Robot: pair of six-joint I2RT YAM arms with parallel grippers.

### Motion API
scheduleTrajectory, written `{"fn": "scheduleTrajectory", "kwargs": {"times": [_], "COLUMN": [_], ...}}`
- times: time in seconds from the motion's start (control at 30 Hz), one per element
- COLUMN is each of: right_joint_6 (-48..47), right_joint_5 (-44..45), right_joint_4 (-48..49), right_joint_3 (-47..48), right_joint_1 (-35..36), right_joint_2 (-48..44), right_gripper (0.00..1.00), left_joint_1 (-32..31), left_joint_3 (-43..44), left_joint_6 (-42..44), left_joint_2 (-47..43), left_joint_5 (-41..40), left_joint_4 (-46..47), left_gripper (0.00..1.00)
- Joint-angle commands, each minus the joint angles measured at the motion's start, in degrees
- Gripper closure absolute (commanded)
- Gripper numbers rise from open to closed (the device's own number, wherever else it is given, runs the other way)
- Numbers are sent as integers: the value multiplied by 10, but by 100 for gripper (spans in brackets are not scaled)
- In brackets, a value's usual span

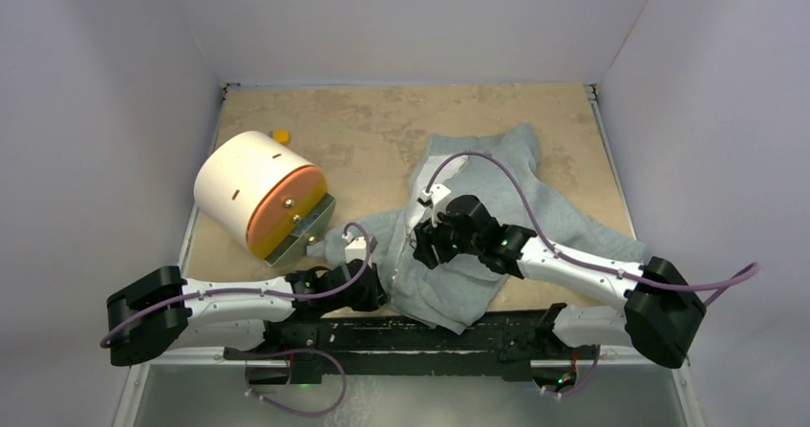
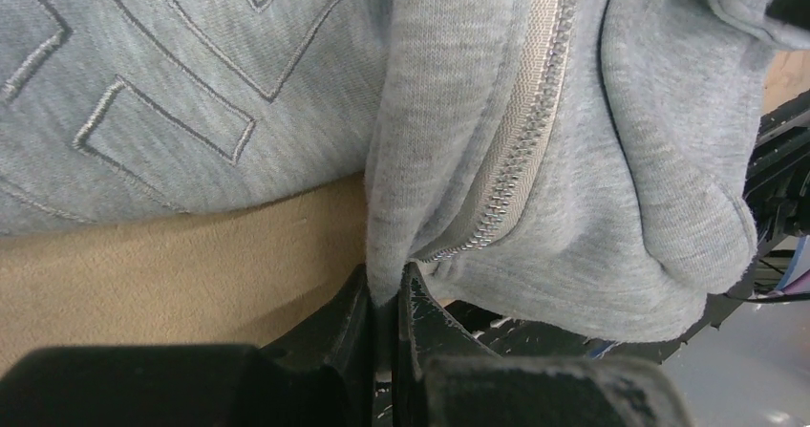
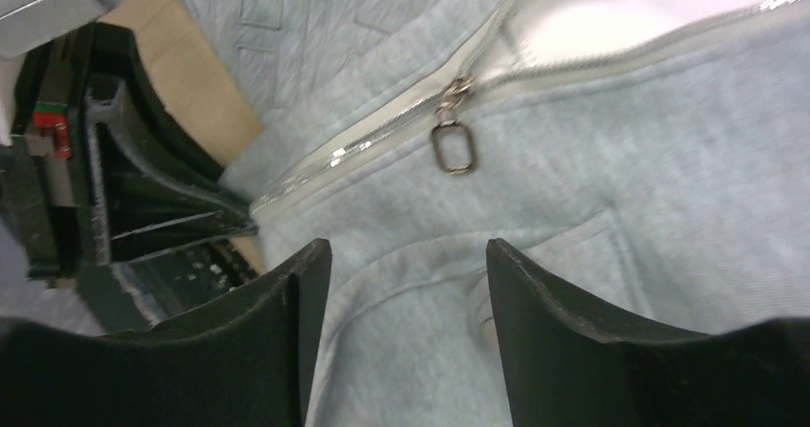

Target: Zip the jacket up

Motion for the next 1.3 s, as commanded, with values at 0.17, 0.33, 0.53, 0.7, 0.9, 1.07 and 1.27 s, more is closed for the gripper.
{"fn": "scheduleTrajectory", "kwargs": {"times": [0.17,0.33,0.53,0.7,0.9,1.07,1.27], "right_joint_6": [-106,-112,-125,-122,-108,-95,-57], "right_joint_5": [50,62,71,81,110,95,44], "right_joint_4": [77,74,81,80,75,66,33], "right_joint_3": [45,60,79,91,86,78,72], "right_joint_1": [11,20,25,26,27,27,26], "right_joint_2": [70,99,143,186,207,182,130], "right_gripper": [50,52,49,51,58,80,100], "left_joint_1": [3,2,2,2,2,2,2], "left_joint_3": [-16,-21,-28,-28,-34,-34,-35], "left_joint_6": [10,9,5,2,-4,-4,-11], "left_joint_2": [-1,-2,-3,0,-1,0,7], "left_joint_5": [3,8,10,16,19,20,21], "left_joint_4": [5,12,14,36,45,44,49], "left_gripper": [100,100,100,100,100,100,100]}}
